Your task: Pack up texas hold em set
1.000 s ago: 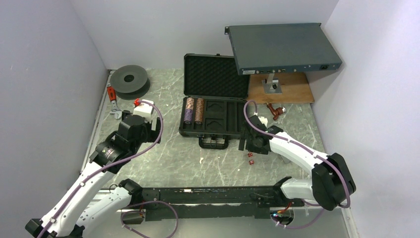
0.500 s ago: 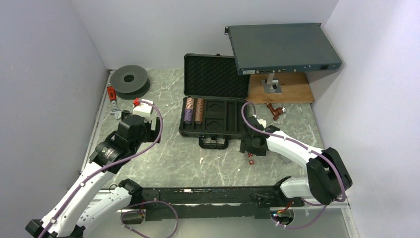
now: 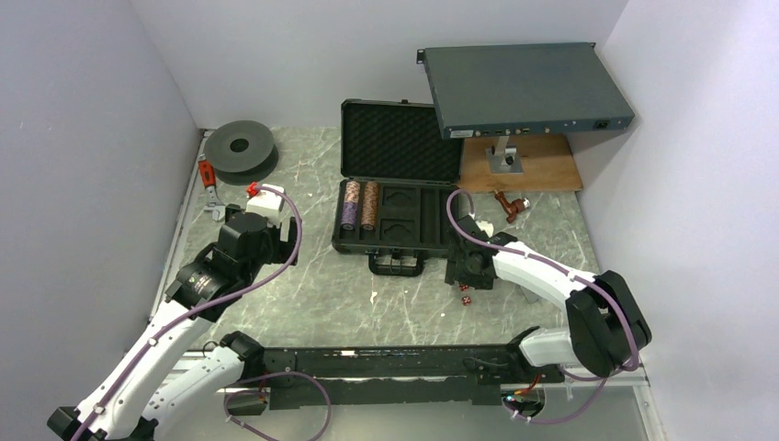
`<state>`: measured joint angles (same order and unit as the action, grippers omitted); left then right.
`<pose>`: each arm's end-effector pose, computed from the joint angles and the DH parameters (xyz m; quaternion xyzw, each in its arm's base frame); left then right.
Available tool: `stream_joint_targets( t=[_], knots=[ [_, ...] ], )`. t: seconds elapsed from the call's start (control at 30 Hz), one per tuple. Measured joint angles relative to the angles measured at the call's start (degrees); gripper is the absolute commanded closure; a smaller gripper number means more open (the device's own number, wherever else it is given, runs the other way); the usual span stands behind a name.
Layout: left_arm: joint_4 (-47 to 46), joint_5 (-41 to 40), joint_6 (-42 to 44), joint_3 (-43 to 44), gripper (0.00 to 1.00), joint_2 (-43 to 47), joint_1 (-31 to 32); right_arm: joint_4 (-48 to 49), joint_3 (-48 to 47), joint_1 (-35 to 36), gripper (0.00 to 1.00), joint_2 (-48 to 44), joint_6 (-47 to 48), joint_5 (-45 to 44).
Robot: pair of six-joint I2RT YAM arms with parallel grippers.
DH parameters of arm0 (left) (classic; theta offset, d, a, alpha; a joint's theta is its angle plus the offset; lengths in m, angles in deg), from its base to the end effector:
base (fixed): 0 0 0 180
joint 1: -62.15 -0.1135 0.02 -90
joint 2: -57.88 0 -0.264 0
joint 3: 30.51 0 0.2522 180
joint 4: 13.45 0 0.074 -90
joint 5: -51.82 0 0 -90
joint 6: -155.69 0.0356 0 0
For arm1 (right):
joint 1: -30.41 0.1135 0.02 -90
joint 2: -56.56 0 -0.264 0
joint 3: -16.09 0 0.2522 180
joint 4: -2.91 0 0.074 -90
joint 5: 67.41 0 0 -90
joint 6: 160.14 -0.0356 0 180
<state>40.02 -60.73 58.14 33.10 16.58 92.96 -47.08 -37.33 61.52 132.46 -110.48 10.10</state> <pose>0.1328 -0.0633 0.3282 0.0781 0.8561 0.0026 0.5109 0.1936 0.1078 0.1694 0.0956 0.9779 0.0012 0.1857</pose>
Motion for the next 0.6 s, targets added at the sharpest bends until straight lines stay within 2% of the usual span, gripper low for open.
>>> stream_joint_targets(
  t=[0.6],
  knots=[
    [0.00, 0.02, 0.00, 0.00, 0.01, 0.00, -0.63, -0.11, 0.00, 0.00, 0.45, 1.18, 0.02, -0.46]
  ],
)
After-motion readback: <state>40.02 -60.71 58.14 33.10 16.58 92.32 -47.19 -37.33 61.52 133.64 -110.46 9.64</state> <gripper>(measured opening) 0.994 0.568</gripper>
